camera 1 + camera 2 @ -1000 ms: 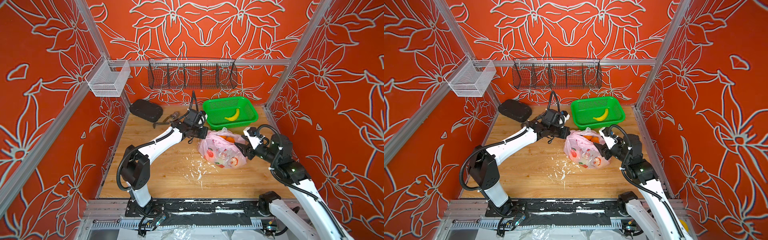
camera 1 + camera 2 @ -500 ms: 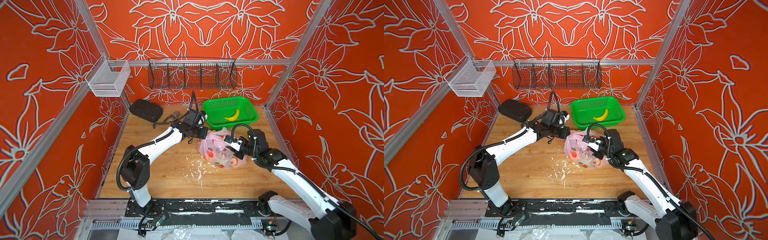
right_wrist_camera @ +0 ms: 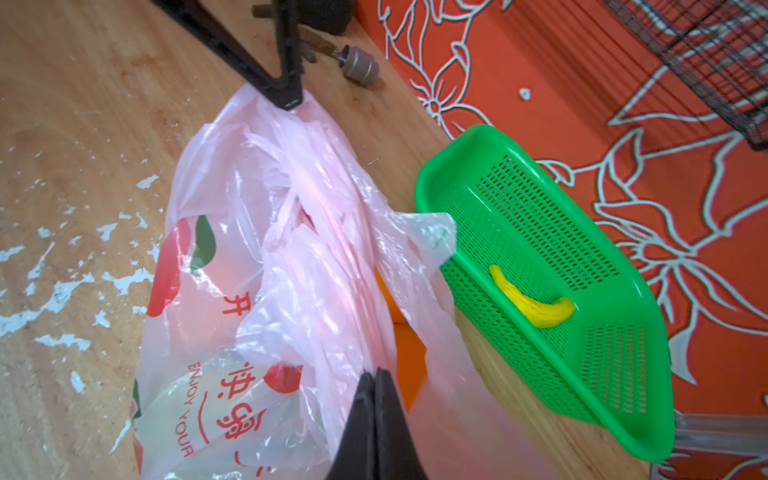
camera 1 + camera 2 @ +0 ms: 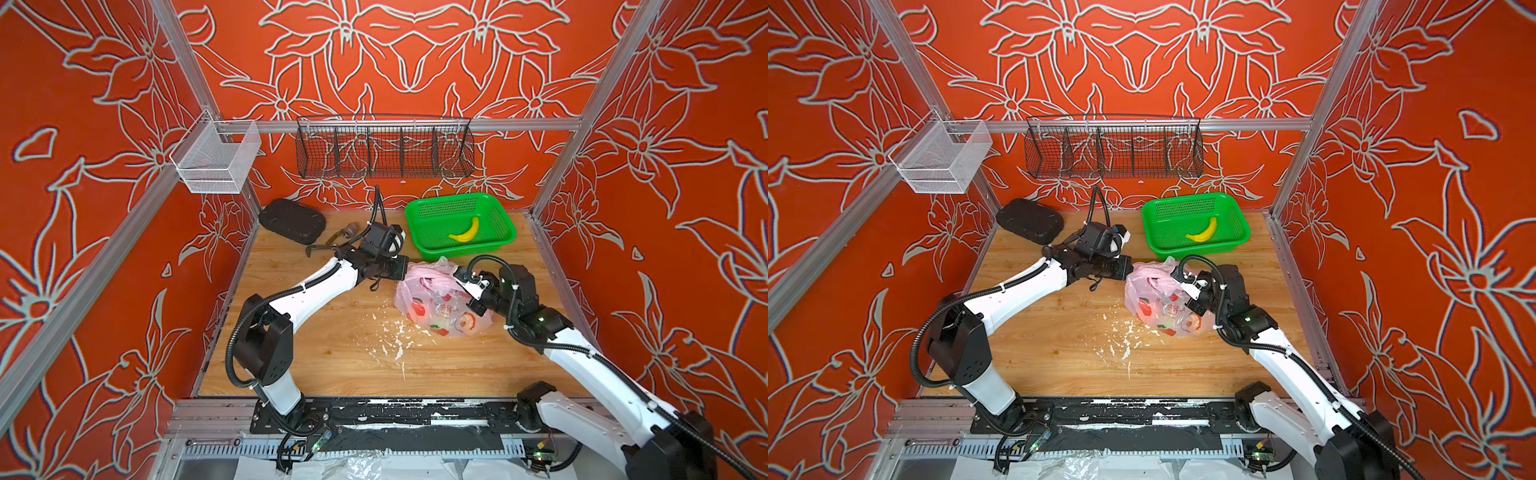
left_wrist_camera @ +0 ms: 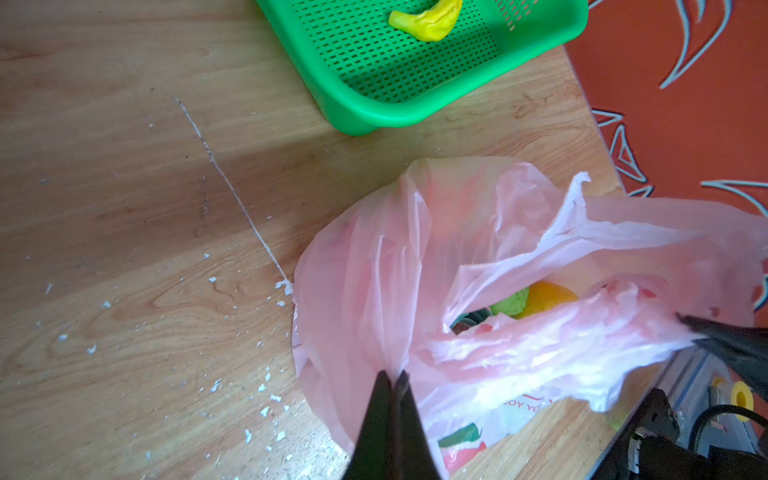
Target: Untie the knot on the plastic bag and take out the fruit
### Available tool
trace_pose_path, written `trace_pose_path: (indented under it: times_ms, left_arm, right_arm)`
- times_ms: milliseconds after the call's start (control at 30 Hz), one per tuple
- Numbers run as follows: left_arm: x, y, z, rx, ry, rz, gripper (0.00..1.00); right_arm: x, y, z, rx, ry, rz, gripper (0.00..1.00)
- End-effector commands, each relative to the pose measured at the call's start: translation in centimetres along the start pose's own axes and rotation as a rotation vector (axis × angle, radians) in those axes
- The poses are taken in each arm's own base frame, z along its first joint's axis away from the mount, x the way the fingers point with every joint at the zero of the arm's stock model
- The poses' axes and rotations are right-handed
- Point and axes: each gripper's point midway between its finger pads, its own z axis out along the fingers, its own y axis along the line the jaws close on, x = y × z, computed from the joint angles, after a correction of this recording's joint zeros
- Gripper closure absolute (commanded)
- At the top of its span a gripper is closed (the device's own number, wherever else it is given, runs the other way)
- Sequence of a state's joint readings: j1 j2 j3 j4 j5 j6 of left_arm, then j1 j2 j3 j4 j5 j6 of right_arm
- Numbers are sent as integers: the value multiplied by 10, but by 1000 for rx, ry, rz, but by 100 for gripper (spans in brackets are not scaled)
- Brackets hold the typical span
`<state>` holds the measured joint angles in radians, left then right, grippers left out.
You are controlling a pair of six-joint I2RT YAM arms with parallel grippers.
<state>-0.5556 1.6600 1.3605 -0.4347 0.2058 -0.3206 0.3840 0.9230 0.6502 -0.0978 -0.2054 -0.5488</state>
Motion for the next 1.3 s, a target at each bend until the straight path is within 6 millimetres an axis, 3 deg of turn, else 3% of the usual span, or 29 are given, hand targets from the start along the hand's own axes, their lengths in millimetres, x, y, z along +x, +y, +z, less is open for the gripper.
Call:
trace_pose_path:
  times_ms: [0, 133, 267, 467, 667, 800, 967, 1267]
  left_arm:
    - [-2, 13, -14, -35, -45, -48, 100]
    - [3, 28, -24, -47, -74, -99, 98]
    - [0, 19, -42, -3, -122, -57, 82]
    - [-8, -42, -76, 208, -275, 251, 47]
    - [27, -102, -89, 287, -345, 743, 30]
    - [58, -117, -77, 279, -349, 1029, 19]
    - [87, -118, -52, 193, -300, 1299, 14]
    - [83, -118, 8, 19, -278, 1469, 9]
  right_arm:
    - [-19, -37, -13, 167, -105, 139, 100]
    - [-20, -60, -29, 270, -150, 237, 100]
    - [-26, -63, -39, 277, -182, 265, 100]
    - [-40, -50, -42, 184, -265, 347, 100]
    - [-39, -48, -39, 172, -263, 356, 100]
    - [-40, -47, -39, 161, -269, 358, 100]
    - [-41, -46, -39, 156, -267, 353, 100]
    - [-44, -46, -40, 153, -276, 358, 100]
